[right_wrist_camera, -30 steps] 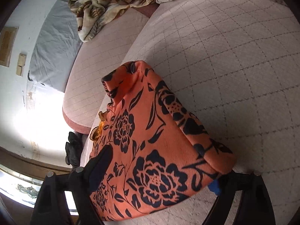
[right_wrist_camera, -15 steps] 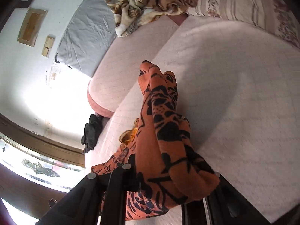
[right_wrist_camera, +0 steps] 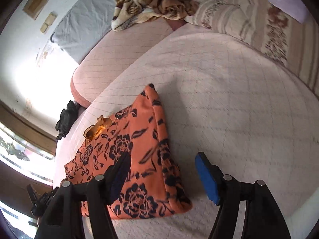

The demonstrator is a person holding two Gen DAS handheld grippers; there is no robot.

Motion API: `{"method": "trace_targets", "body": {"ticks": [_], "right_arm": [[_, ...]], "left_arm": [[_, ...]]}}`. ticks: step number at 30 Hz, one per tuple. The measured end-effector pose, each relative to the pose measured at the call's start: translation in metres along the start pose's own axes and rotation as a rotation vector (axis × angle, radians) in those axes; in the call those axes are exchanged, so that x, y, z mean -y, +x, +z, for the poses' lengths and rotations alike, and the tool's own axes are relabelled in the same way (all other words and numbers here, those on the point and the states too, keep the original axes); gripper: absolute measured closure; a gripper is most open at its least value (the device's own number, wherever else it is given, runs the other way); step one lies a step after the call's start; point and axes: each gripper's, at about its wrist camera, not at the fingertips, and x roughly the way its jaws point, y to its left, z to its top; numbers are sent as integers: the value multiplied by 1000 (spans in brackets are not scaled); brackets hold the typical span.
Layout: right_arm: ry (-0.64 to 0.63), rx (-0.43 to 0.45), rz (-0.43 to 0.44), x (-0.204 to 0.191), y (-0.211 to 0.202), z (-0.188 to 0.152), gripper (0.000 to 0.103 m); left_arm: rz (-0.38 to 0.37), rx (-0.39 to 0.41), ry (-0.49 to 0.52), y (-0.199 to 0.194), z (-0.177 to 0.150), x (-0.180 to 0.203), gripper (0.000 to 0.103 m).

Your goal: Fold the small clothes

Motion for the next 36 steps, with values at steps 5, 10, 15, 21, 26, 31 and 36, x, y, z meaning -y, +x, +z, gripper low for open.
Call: {"method": "trace_targets", "body": {"ticks": [5, 10, 15, 21, 26, 31, 36], "right_arm": [[-165, -32, -14, -38, 49, 57, 32], [-248, -125, -120, -46, 110, 78, 62], [-314, -117, -162, -59, 112, 70, 96], [-328, 52, -161, -74, 83, 82, 96], [-228, -80, -212, -40, 133, 68, 88], [-176, 91, -286, -42, 76, 67, 32], [-186, 99, -18, -80, 23, 40, 27]], "left_arm": [[6, -79, 21, 34, 29, 7, 38], [18, -103, 26, 57, 37, 12, 77], [47, 11, 167, 29, 38, 31, 94], [178, 78, 145, 43, 48, 18, 94], [188, 100, 62, 39, 47, -3, 74], [134, 163, 77, -22, 39, 9, 67], [33, 166, 164, -53, -9, 54, 44]]}}
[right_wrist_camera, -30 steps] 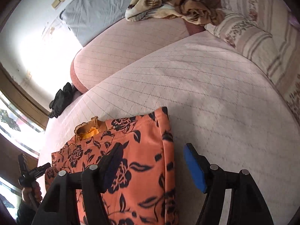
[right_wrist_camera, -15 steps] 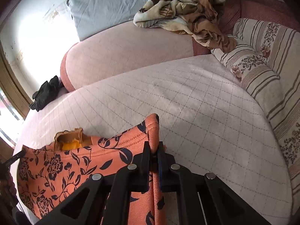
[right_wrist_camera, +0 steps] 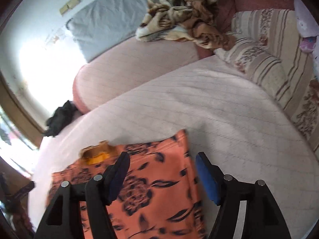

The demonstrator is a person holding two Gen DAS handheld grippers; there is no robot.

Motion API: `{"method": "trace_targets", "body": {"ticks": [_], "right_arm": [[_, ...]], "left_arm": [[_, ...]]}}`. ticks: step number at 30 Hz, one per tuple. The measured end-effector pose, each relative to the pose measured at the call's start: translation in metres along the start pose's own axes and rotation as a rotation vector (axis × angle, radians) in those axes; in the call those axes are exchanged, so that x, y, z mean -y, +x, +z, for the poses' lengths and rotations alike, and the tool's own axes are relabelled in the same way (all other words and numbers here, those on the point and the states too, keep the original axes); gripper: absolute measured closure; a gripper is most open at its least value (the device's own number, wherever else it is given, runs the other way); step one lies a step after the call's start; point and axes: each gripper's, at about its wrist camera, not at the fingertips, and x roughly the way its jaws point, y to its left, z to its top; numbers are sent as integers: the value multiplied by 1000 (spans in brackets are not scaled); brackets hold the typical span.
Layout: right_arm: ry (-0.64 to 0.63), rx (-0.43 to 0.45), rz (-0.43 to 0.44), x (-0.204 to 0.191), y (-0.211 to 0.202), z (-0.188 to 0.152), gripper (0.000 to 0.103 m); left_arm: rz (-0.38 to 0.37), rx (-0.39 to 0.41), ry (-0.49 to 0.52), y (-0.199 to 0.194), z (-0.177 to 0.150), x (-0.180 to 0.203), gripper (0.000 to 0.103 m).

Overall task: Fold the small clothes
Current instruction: 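Release the folded hem and open both grippers above the blouse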

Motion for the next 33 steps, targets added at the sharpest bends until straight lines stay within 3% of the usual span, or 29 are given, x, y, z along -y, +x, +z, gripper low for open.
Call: {"method": "trace_targets", "body": {"ticks": [2, 4, 6, 7, 10, 11, 13, 14, 15, 16, 18, 22, 23, 25, 27, 28, 31, 33], "right_arm": [[-16, -60, 140, -17, -1, -21, 21], [-24, -140, 173, -22, 18, -45, 16], [26, -273, 30, -7, 52, -69, 18], [55, -268, 14, -5, 50, -77, 20], [36, -165, 72, -17, 12, -79, 19], [37, -137, 98, -19, 3, -82, 17], [34, -125, 124, -18, -1, -89, 12], [49, -156, 111, -12, 8, -93, 11], [85, -211, 73, 1, 22, -97, 12], [145, -244, 68, 13, 31, -102, 13], [189, -188, 84, 8, 11, -96, 12], [114, -87, 154, -15, -30, -91, 12], [102, -83, 169, -16, -33, -95, 12], [110, -130, 181, -9, -18, -107, 9], [161, -249, 95, 13, 15, -125, 11], [177, -202, 113, 16, 10, -127, 11], [190, -147, 145, 6, -15, -121, 11], [154, -108, 179, 0, -25, -119, 11]], "left_arm": [[84, -68, 14, 25, -20, 8, 44], [203, -244, -35, 74, -38, -11, 41], [138, -197, -188, 59, -38, -28, 39], [165, -203, -196, 47, -35, -26, 40], [170, -87, -121, 4, -36, -15, 39], [176, -68, -101, -4, -40, -13, 33], [243, -128, -72, 8, -53, -15, 28], [295, -211, -56, 26, -64, -19, 28], [285, -244, -71, 34, -72, -25, 26], [270, -189, -100, 23, -72, -27, 26], [262, -161, -142, -1, -69, -26, 27], [206, -48, -82, -37, -77, -17, 26], [229, -80, -53, -30, -83, -18, 26], [313, -241, -28, 6, -100, -29, 24], [304, -183, -55, -3, -100, -30, 21], [314, -186, -56, -10, -97, -25, 21], [295, -85, -26, -37, -89, -12, 21], [304, -87, -6, -34, -88, -10, 21]]}}
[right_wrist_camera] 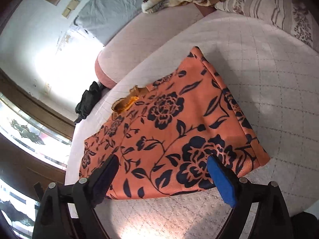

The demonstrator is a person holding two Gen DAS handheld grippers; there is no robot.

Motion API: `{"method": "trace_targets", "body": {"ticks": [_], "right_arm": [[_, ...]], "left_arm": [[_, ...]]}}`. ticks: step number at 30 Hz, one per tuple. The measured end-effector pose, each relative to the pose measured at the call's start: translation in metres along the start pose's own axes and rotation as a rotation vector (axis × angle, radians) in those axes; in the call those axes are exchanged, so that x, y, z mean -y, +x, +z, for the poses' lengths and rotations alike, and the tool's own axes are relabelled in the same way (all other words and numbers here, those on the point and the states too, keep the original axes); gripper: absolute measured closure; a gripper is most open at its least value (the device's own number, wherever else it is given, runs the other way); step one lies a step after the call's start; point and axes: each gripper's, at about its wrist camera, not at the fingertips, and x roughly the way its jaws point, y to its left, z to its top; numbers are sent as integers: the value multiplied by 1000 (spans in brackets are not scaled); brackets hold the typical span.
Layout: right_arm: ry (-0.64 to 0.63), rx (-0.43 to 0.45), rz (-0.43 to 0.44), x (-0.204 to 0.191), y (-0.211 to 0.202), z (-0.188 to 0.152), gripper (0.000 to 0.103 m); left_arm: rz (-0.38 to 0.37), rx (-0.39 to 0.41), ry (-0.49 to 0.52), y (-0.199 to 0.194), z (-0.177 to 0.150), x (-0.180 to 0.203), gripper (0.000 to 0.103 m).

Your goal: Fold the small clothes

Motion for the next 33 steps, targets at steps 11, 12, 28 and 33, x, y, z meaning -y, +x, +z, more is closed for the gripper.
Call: {"method": "trace_targets", "body": {"ticks": [11, 12, 28, 33], "right_arm": [[78, 5, 29, 17, -5, 8, 11], [89, 2, 49, 17, -4, 12, 11], [239, -68, 16, 53, 102, 135, 11], [333, -12, 38, 70, 103, 144, 12]], "left_arm": [[17, -27, -24, -1, 5, 6, 17], [6, -23, -24, 2, 14, 11, 17], [24, -62, 20, 12, 33, 35, 17], [25, -72, 20, 14, 31, 34, 17]]}}
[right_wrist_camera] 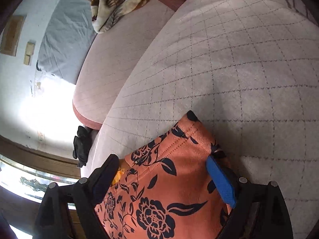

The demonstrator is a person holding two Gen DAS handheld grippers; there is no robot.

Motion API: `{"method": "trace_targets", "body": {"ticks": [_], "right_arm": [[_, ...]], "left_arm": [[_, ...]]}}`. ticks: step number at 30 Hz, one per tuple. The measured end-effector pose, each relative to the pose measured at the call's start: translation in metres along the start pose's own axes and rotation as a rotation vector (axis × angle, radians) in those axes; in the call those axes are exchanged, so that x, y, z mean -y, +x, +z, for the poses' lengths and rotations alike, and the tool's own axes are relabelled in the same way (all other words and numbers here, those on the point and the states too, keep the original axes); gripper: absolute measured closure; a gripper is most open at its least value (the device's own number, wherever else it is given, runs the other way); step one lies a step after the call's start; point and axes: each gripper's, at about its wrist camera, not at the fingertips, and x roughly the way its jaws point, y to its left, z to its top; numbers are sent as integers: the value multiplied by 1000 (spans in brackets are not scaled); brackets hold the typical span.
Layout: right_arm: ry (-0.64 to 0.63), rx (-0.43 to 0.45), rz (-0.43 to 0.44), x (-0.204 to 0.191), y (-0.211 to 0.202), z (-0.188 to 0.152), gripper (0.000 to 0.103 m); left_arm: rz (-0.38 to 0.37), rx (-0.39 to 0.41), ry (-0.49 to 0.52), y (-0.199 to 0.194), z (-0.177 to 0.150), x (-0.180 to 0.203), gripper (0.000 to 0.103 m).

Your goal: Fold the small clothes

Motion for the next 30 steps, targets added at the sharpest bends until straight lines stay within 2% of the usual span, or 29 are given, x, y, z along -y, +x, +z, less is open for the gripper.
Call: {"method": "trace_targets", "body": {"ticks": [4, 10, 14, 16, 18, 23, 25, 26, 30], "right_arm": [[-50, -4, 15, -11, -23, -18, 11], [-173, -40, 54, -23, -62, -92, 11], [-233, -84, 45, -22, -59, -127, 11], [-207, -79, -2, -11, -51, -129, 11], [-164, -61, 4, -10, -54, -127, 11], [-243, -39, 59, -37, -66, -135, 11], [-238, -73, -30, -23, -48, -134, 11], [-194, -99, -60, -13, -40, -134, 11], [-201, -21, 3, -27, -69, -139, 11]], "left_arm": [[-7, 3, -13, -6, -6, -3, 17], [-26, 3, -35, -19, -20, -6, 17], [-47, 14, -33, -31, -27, -1, 17], [-57, 25, -27, -39, -29, 0, 17], [-53, 40, -15, -46, -31, 1, 17], [-67, 48, -37, -51, -32, -2, 17], [-82, 49, -43, -53, -33, -1, 17], [-87, 53, -38, -54, -34, 0, 17], [-80, 67, -27, -55, -35, 3, 17]]}}
